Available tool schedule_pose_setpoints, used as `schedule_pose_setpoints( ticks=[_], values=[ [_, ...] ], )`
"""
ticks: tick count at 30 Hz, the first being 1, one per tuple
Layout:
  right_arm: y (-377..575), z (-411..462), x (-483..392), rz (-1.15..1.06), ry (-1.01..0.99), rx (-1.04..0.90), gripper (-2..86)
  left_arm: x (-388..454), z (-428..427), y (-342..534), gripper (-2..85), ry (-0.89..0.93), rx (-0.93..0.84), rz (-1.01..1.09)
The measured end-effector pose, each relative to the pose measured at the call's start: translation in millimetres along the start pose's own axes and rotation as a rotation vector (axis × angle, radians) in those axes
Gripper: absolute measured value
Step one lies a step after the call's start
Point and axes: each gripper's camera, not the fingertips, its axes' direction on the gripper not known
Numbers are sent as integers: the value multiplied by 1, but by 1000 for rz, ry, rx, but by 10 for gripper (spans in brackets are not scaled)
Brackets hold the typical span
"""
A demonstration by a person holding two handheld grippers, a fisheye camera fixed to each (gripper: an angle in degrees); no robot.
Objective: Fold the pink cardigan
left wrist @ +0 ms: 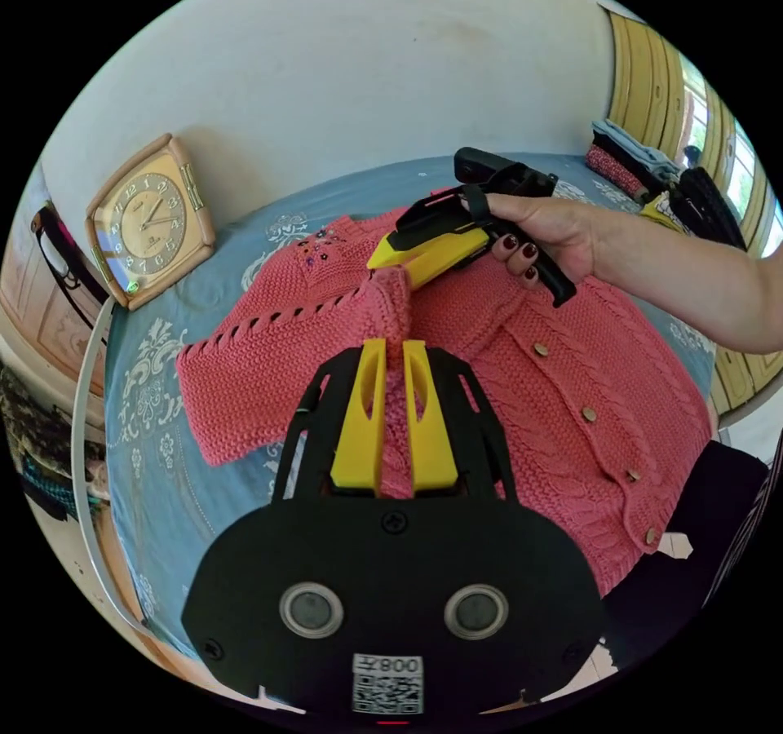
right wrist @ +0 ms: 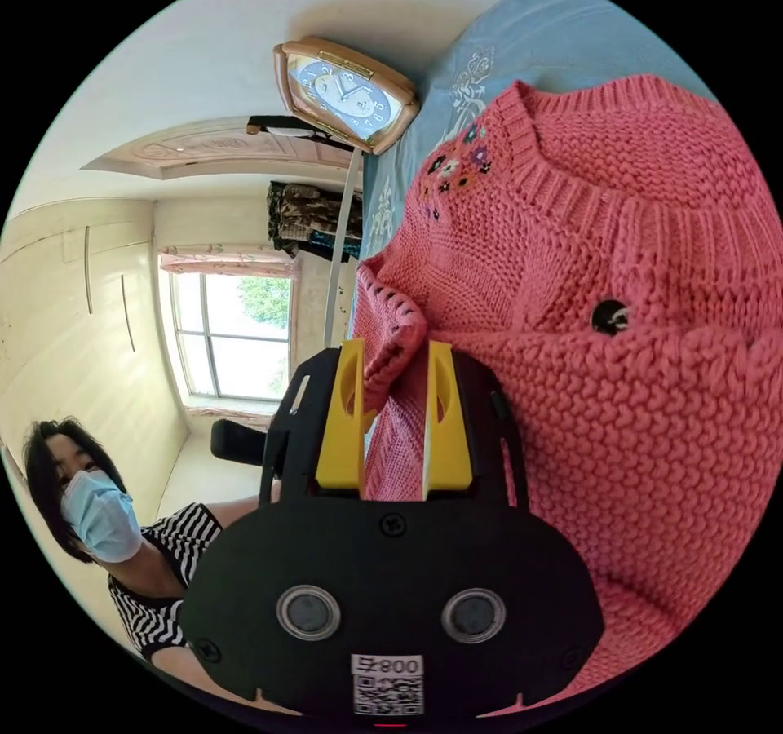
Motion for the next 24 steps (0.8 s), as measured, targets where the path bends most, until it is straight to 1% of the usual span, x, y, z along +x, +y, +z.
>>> schedule_pose_setpoints(
  ticks=[4,7,9,12,14,16,19,20,24],
  values=[
    [-5,-14,-7,-17,10,-50,58,36,3,-11,32,-67,-5,67],
    [-3,-32,-24,-75,49,-55,45,54,3,-20,31,-105,6,78],
    [1,-52,-42,-138,54,-28,41,63,-1,-29,30,-110,41,68],
    [17,-97,-72,-242,57,40,38,79,-13,-48,29,-82,142,62],
    [39,-136,-89,-295,108,87,37,100,-18,-65,29,-33,218,90],
    [60,-164,-92,-300,162,120,37,119,-16,-78,30,6,248,122],
    [101,-202,-82,-247,225,167,36,153,1,-94,29,78,248,167],
    [116,-213,-74,-218,246,176,36,167,10,-99,29,126,231,188],
    [153,-235,-49,-118,240,195,34,202,34,-108,27,195,172,247]
  ],
)
